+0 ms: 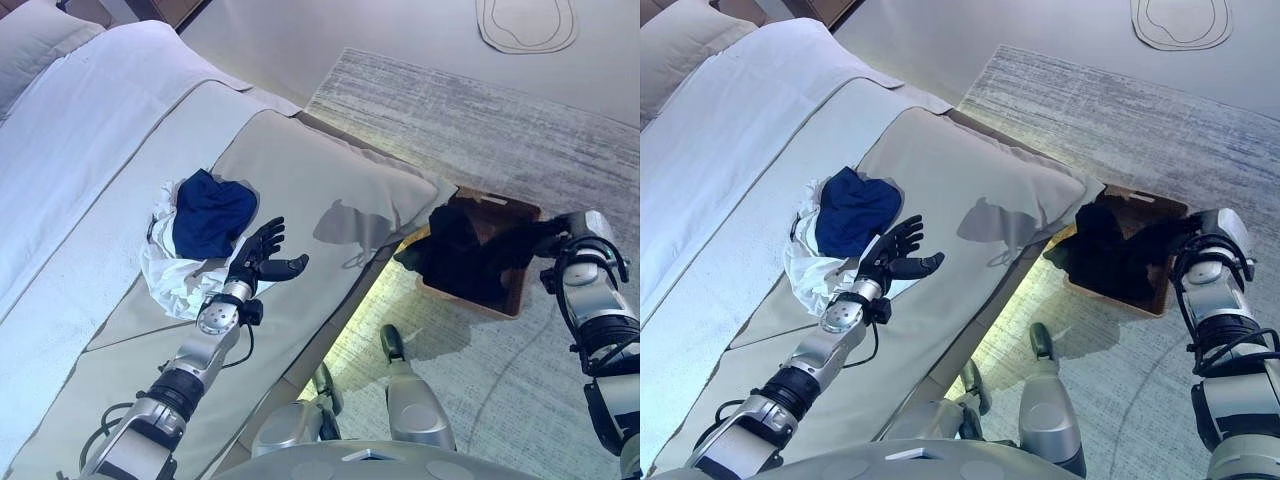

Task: Pick up the clothes from the bed and place them into the basket

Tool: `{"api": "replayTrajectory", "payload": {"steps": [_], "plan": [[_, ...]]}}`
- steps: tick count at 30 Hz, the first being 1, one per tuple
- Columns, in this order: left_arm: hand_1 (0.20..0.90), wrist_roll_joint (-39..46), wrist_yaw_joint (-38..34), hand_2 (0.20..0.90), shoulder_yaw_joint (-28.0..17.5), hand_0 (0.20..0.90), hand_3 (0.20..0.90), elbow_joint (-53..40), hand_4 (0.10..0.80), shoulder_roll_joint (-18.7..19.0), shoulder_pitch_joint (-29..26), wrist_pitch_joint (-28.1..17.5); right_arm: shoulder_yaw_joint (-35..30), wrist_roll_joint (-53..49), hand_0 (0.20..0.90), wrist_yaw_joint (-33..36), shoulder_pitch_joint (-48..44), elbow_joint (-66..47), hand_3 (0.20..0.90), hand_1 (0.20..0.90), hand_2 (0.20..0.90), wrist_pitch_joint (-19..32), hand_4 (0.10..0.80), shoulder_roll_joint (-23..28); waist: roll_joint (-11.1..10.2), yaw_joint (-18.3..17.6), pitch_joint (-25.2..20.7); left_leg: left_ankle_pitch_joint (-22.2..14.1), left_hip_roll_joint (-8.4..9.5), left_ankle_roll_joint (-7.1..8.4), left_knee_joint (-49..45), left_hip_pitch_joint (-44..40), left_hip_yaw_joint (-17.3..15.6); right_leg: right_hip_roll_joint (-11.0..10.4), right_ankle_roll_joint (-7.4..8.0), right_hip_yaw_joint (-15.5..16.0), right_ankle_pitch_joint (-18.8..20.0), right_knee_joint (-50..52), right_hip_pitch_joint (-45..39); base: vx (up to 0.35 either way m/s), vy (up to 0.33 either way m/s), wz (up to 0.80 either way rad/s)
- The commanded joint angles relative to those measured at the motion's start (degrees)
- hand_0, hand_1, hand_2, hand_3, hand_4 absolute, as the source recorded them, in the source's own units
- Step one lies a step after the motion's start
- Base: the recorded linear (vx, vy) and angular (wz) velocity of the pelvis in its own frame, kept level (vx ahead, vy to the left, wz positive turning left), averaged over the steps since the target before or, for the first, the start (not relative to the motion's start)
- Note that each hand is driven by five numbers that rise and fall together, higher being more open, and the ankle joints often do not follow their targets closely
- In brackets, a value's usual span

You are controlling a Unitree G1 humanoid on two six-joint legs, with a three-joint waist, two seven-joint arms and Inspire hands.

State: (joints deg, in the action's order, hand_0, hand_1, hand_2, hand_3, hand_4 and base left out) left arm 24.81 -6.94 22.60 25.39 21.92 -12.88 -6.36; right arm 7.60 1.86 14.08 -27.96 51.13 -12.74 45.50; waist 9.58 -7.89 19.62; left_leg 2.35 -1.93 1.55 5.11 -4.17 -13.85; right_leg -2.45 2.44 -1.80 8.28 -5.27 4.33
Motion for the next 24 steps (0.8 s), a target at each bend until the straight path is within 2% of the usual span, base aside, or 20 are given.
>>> {"api": "replayTrajectory", "payload": {"steps": [1, 18, 24], "plan": [[0.9, 0.79, 0.46, 0.9, -1.08, 0.9, 0.9, -3.53, 0.8, 1.14, 0.37, -6.06, 0.84, 3.36, 0.9, 4.51, -4.86, 1.09, 0.9, 0.9, 0.9, 2.45, 0.8, 1.85, -1.9, 0.33, -5.82, -5.55, 0.69, 0.58, -4.22, -0.42, -0.73, -2.13, 2.26, 2.96, -3.35, 1.27, -2.3, 0.0, 0.0, 0.0], [0.9, 0.35, 0.59, 0.9, -1.72, 0.9, 0.9, -3.68, 0.8, 1.48, 1.46, -6.07, 0.48, 4.49, 0.9, 4.05, -2.94, -4.13, 0.9, 0.9, 0.9, 3.8, 0.8, 3.05, -3.16, 0.56, -6.82, -5.06, 0.6, 0.61, -2.83, -1.28, -0.57, -1.57, 2.32, 3.28, -3.53, 0.88, -3.11, -0.005, -0.002, 0.02], [0.9, -0.1, 0.68, 0.9, -2.19, 0.9, 0.9, -2.9, 0.8, 1.26, 1.71, -6.39, 2.83, 12.78, 0.9, 0.92, -3.24, -4.51, 0.9, 0.9, 0.9, 2.1, 0.8, 3.65, -3.97, 0.89, -7.28, -4.73, 0.42, 0.7, -2.42, -1.33, -0.5, -1.33, 2.25, 3.42, -3.56, 0.77, -3.21, -0.001, -0.005, 0.01]]}}
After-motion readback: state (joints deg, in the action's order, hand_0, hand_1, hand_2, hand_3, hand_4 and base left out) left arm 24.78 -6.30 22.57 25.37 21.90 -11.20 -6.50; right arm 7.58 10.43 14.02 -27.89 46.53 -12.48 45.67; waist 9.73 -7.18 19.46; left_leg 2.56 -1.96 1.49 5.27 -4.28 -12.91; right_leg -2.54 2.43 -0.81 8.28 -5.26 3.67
